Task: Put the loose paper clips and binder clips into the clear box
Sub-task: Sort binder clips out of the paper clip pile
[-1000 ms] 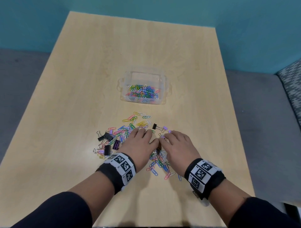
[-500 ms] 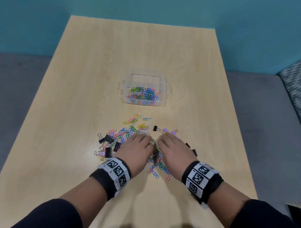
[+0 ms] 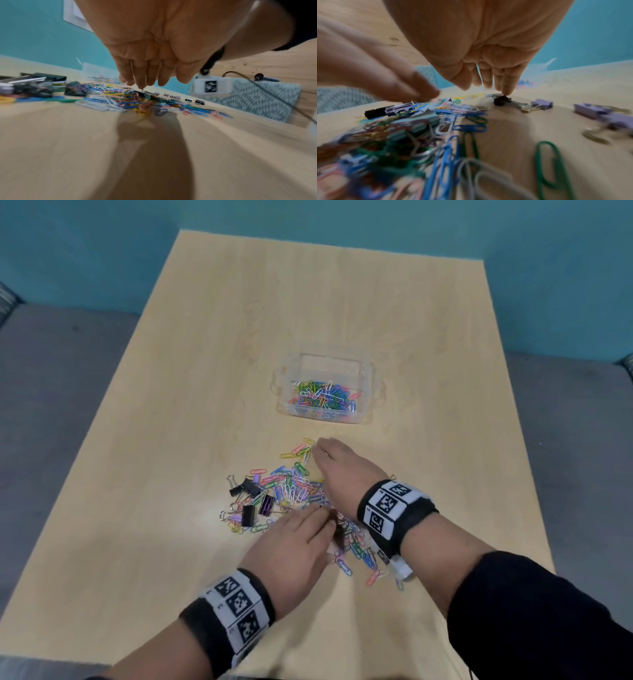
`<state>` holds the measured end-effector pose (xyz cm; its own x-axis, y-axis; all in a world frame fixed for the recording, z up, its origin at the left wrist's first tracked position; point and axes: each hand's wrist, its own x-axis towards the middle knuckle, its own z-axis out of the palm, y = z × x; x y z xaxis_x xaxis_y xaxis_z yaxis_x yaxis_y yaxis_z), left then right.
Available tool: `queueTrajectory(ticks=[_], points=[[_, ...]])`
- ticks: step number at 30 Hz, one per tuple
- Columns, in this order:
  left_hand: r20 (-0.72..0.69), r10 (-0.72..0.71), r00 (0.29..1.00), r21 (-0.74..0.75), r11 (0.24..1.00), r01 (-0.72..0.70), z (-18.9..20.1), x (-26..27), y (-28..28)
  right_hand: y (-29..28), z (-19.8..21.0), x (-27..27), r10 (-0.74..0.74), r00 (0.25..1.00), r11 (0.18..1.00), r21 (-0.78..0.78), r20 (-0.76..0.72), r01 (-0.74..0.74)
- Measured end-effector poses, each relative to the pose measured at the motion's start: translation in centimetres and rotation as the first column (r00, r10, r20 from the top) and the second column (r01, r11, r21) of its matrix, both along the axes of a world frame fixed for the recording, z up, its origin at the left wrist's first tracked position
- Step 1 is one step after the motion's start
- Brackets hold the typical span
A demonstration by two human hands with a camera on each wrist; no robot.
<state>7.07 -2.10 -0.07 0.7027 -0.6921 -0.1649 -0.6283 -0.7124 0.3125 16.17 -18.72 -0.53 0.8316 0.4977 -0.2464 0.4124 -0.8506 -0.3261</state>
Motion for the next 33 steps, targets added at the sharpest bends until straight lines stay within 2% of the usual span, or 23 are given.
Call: queueTrajectory(ticks=[5,10,13,17,25,30,33], points=[[-0.005,0.03,1.0,-0.005,1.0,-0.03,0.0,-3.2,2.2,2.8,-1.8,3.0,0.152,0.986,0.966,-0.203,-0.068,-0.163],[0.015,0.094,0.995,-0.016,0.995,-0.094,-0.5,-3.8,3.7,2.2,-3.5,2.4,0.223,0.97,0.936,-0.255,-0.099,-0.242],[-0.003,0.151,0.989,0.005,0.989,-0.151,-0.9,-3.1,4.1,0.9,-3.1,-0.7,0.222,0.975,0.941,-0.257,-0.028,-0.222],[0.037,0.166,0.985,0.041,0.985,-0.167,-1.0,-2.1,4.3,0.0,-2.9,-4.4,0.196,0.98,0.948,-0.248,-0.043,-0.2],[0.087,0.11,0.99,0.086,0.989,-0.118,-1.8,-0.3,3.0,0.1,0.1,-9.0,0.014,0.999,0.975,-0.22,-0.041,-0.022],[0.165,0.196,0.967,0.062,0.976,-0.208,-1.0,0.5,3.1,1.3,0.8,-7.6,0.019,0.997,0.991,-0.131,0.069,-0.01],[0.192,0.173,0.966,0.1,0.976,-0.195,-1.0,1.2,2.8,1.6,-0.1,-6.6,0.055,0.998,0.979,-0.197,0.038,-0.046]])
